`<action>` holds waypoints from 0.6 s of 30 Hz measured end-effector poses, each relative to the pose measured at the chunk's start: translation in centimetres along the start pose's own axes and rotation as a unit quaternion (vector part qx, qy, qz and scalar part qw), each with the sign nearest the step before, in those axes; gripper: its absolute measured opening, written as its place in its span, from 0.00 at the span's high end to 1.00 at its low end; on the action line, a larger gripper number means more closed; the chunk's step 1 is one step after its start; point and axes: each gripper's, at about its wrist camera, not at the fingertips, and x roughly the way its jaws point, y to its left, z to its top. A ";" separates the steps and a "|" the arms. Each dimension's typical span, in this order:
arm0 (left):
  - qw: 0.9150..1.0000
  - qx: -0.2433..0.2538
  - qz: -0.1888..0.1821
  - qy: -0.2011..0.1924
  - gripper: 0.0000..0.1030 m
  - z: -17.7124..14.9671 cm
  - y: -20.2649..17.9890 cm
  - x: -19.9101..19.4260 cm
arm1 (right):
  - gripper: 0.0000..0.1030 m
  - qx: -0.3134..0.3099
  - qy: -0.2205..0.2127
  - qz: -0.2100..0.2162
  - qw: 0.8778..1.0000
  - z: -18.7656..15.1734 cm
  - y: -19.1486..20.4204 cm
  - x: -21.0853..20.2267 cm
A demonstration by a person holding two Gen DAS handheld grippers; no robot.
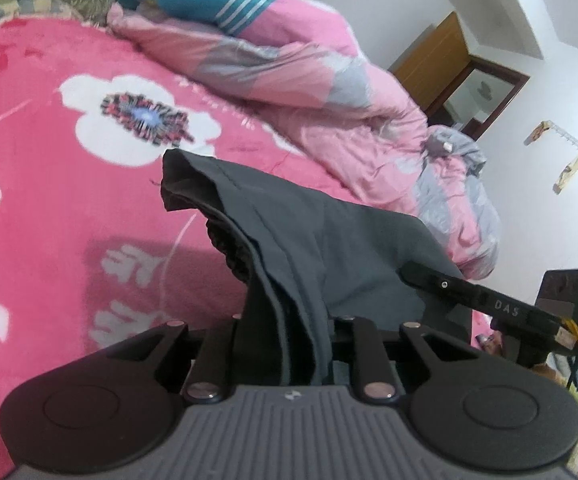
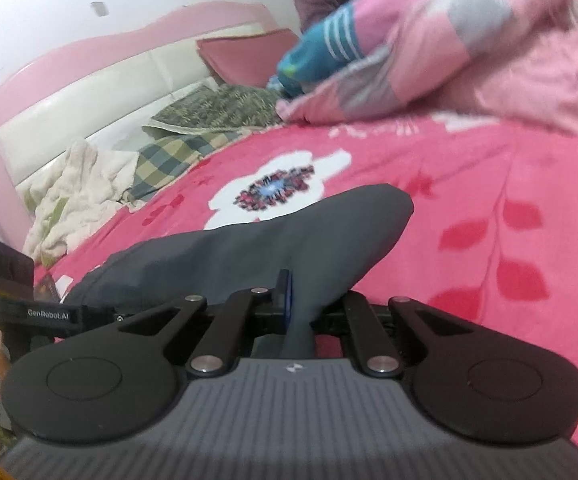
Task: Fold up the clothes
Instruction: 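Lift the folded dark grey trousers with both grippers toward the clothes stack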
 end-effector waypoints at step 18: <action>0.970 0.153 -0.188 -0.025 0.82 -0.1 -23.6 -1.4 | 0.97 -0.033 -0.206 -0.098 0.973 0.9 -0.2 -24.2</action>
